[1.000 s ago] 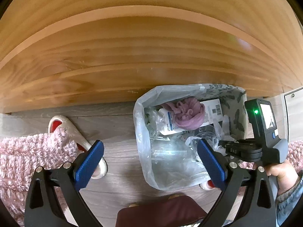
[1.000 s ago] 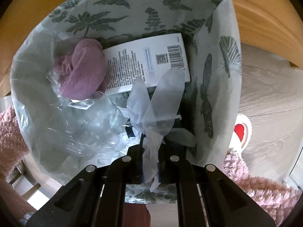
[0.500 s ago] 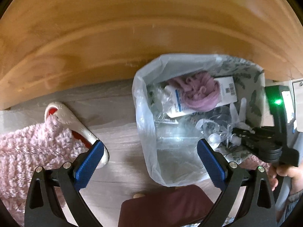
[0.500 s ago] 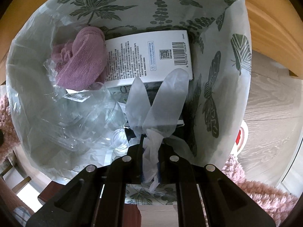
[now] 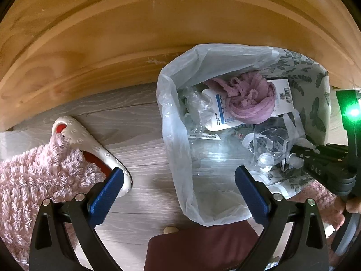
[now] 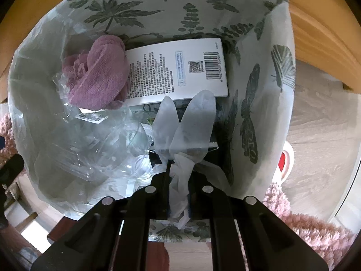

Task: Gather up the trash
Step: 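Lower the right tool into the bag and open it to release the plastic bag, then raise both open tools out of the bag toward the bed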

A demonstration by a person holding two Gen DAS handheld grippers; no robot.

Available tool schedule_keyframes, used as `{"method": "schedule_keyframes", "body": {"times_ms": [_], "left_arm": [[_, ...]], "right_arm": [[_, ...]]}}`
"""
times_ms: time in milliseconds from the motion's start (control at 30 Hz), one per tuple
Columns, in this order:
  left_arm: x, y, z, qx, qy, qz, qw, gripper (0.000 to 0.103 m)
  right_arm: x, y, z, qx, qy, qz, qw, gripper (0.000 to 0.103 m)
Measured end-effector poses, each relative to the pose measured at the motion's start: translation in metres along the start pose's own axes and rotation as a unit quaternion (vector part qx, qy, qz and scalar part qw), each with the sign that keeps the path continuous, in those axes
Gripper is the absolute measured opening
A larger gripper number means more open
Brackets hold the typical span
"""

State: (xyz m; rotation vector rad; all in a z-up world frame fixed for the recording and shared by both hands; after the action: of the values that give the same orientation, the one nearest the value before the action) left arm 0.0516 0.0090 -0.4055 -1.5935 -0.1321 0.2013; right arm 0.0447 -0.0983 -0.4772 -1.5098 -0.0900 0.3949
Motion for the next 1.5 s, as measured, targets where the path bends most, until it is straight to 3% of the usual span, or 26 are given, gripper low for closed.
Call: {"method": "schedule_keyframes", "body": {"times_ms": [167, 200, 300, 667, 800, 1167, 1367, 1500], "left_arm": [[0.001, -0.003, -0.004, 0.001, 0.004, -0.003, 1.0000, 0.096], [0.002, -0.005, -0.003, 0.001, 0.002, -0.004, 1.0000, 0.096], [0.001, -0.013, -0.003, -0.007, -0.005, -0.009, 0.9999, 0.096], [0.003, -0.034, 0.003, -0.028, -0.023, -0.035, 0.9988, 0.096], [0.003, -0.042, 0.003, -0.035, -0.025, -0.044, 0.9981, 0.096], [0.011, -0.073, 0.004, -0.053, -0.038, -0.099, 0.9930, 0.096], [0.021, -0.113, 0.005, -0.082, -0.048, -0.164, 0.9819, 0.096], [0.027, -0.153, 0.002, -0.098, -0.039, -0.229, 0.9678, 0.096]], "right_arm": [[0.000, -0.006, -0.002, 0.018, 0.024, 0.006, 1.000, 0.015], [0.000, -0.010, -0.002, 0.026, 0.028, 0.005, 0.999, 0.020], [0.004, -0.025, 0.006, 0.053, 0.030, -0.017, 0.998, 0.046], [0.008, -0.070, 0.007, 0.038, 0.020, -0.088, 0.995, 0.068], [0.006, -0.081, 0.006, 0.026, 0.008, -0.111, 0.993, 0.086], [0.009, -0.123, -0.002, 0.030, 0.023, -0.200, 0.979, 0.094], [0.009, -0.163, -0.003, 0.045, 0.032, -0.274, 0.960, 0.094], [0.008, -0.187, -0.006, 0.047, 0.038, -0.319, 0.946, 0.094]]}}
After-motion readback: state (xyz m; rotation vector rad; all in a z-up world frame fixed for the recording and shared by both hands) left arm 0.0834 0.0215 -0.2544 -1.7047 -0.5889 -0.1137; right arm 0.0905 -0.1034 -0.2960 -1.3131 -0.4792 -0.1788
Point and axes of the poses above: each gripper's, at about its wrist camera, not at the fingertips, and y roughly the way its jaws point, z to its left, x to its top, the point moved 10 cm from there along y, roughly the way its jaws point, and after that the axes turned 2 degrees about -y, right-handed, at the moved point
